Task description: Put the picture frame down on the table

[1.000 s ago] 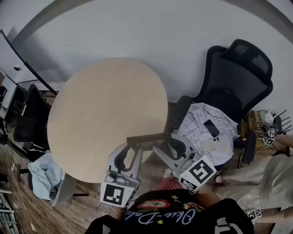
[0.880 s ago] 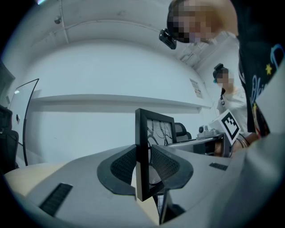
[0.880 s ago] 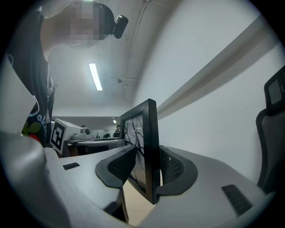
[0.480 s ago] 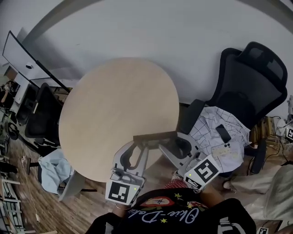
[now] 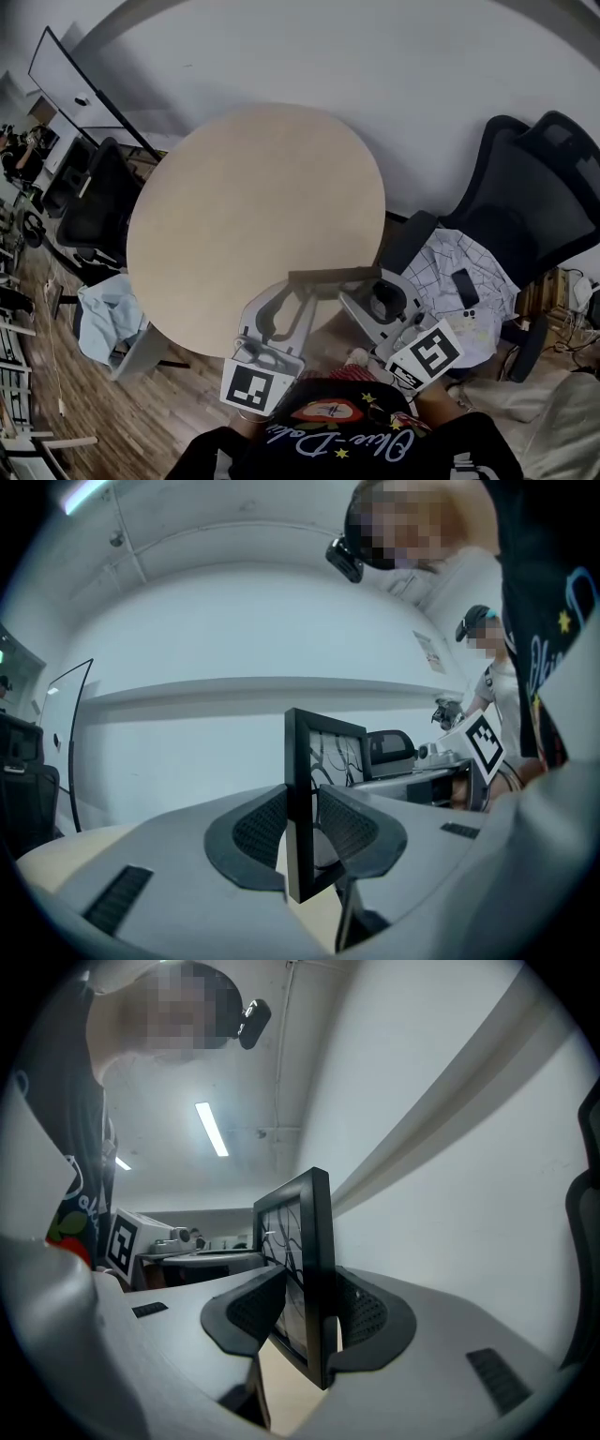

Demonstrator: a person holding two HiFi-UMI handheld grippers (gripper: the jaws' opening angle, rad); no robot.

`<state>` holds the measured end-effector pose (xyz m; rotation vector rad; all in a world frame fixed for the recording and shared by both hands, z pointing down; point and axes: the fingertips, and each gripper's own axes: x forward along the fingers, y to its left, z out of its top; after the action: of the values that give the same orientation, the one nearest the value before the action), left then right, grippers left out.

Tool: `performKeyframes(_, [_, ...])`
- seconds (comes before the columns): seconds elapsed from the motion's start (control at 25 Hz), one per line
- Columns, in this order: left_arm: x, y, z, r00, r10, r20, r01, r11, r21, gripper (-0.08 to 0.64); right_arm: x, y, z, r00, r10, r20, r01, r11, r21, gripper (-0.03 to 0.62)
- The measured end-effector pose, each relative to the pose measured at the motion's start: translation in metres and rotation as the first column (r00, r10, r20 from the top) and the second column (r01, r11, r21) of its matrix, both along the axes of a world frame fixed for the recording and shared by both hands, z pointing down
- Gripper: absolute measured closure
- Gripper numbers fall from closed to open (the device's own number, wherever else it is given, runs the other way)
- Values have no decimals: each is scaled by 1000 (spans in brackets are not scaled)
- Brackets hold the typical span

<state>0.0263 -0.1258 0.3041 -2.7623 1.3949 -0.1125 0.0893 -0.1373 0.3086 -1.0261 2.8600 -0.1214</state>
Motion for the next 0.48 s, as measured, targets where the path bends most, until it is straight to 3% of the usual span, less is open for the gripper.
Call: performKeyframes(0.48, [-5, 15, -3, 997, -71, -8, 71, 997, 3, 471, -7, 11, 3, 997, -79, 3, 79, 997, -7, 465])
